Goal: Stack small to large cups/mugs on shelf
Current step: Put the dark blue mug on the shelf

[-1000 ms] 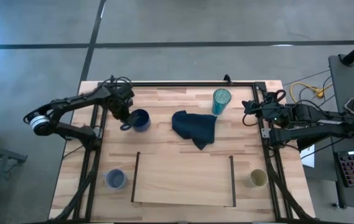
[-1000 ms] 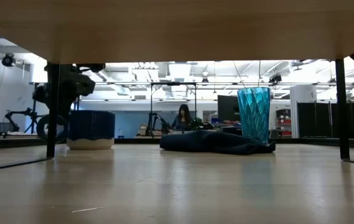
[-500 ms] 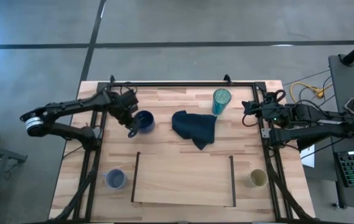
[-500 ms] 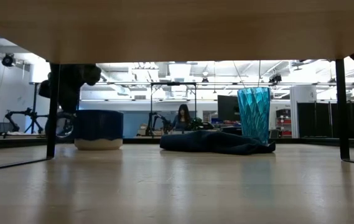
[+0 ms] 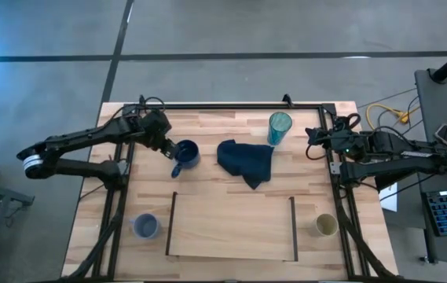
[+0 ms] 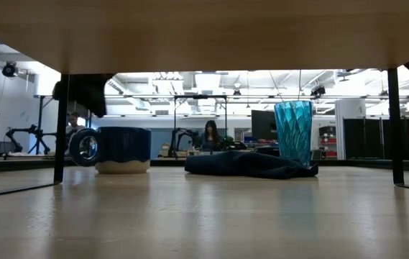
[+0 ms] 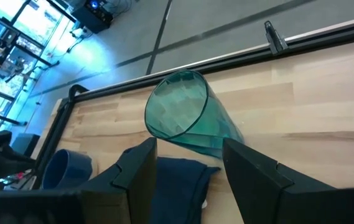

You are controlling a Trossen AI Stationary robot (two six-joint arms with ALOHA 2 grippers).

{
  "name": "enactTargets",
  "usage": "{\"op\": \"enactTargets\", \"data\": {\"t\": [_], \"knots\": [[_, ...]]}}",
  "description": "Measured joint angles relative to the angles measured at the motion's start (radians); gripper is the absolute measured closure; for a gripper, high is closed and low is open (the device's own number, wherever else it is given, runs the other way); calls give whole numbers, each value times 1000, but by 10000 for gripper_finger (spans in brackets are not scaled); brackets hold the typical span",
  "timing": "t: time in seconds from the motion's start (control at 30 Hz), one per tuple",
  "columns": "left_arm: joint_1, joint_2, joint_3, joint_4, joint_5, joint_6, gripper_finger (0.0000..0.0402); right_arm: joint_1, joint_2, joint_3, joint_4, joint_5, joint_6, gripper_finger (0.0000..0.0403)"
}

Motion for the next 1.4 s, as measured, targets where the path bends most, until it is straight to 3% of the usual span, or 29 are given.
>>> {"op": "enactTargets", "data": {"t": [0.27, 0.73, 1.23, 1.4], "knots": [[3, 54, 0, -34, -131, -59, 344, 0, 0, 0, 0, 0, 18, 227], [2, 163, 51, -25, -97, -29, 277, 0, 0, 0, 0, -3, 27, 227], [1, 296, 52, 63, -76, -29, 277, 0, 0, 0, -1, -3, 26, 227], [1, 335, 52, 62, -50, -41, 308, 0, 0, 0, -1, -3, 26, 227]]}}
